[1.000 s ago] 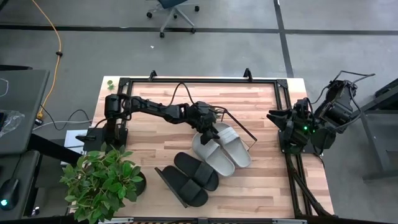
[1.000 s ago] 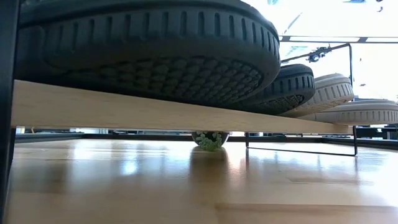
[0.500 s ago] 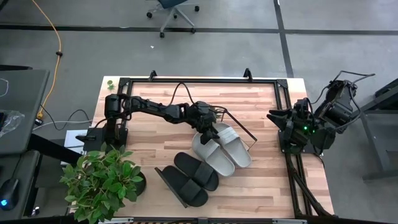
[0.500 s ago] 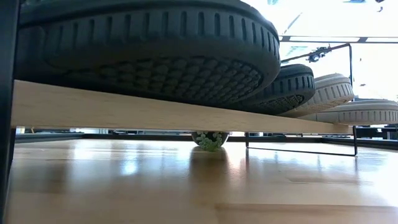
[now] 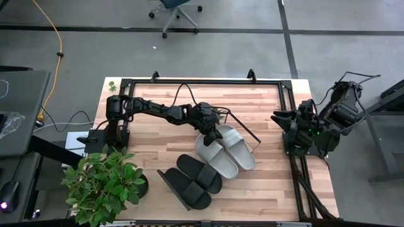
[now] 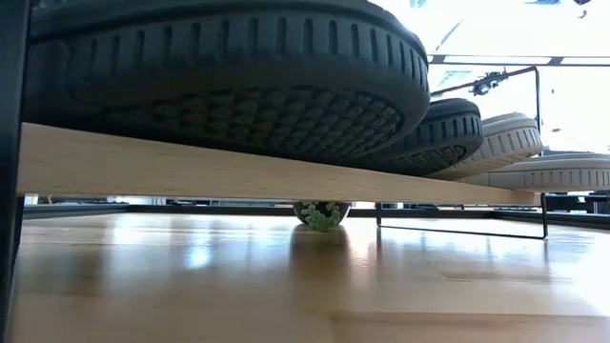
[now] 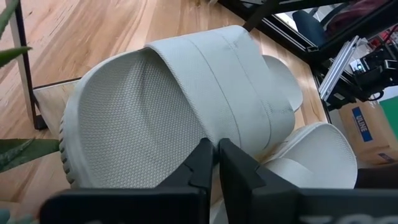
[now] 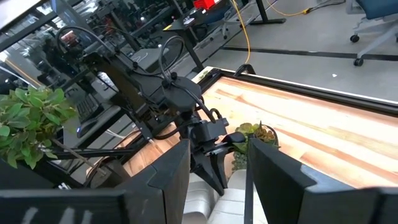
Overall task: Pick and place slides into the shelf
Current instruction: Put the gray slipper on the shelf
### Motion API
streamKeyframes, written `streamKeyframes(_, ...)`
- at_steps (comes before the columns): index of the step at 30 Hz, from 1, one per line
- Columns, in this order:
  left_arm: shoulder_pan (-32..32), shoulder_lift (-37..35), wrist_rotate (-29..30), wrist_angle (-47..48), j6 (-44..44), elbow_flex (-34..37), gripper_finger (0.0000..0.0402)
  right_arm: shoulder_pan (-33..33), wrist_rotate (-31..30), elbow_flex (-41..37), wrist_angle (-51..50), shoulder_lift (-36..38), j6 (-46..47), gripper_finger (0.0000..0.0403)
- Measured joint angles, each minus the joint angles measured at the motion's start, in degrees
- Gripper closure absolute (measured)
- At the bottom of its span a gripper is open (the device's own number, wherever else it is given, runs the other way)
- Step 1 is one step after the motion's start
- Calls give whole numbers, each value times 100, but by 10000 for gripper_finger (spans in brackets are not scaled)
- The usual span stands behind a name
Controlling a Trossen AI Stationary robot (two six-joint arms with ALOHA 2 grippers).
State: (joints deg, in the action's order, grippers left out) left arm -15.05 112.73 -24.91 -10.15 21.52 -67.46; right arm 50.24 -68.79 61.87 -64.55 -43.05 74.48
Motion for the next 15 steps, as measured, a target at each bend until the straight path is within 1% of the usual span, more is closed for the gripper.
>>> streamKeyframes(2, 0, 0, 4, 10, 0, 0, 388, -2, 0, 0, -6, 0, 0, 247)
streamKeyframes(6, 0, -4, 7, 82, 1, 0, 398, -1, 0, 0, -16, 0, 0, 247)
streamKeyframes(15, 2, -7, 76, 97, 129, 0, 399, -1, 0, 0, -40, -1, 1, 247)
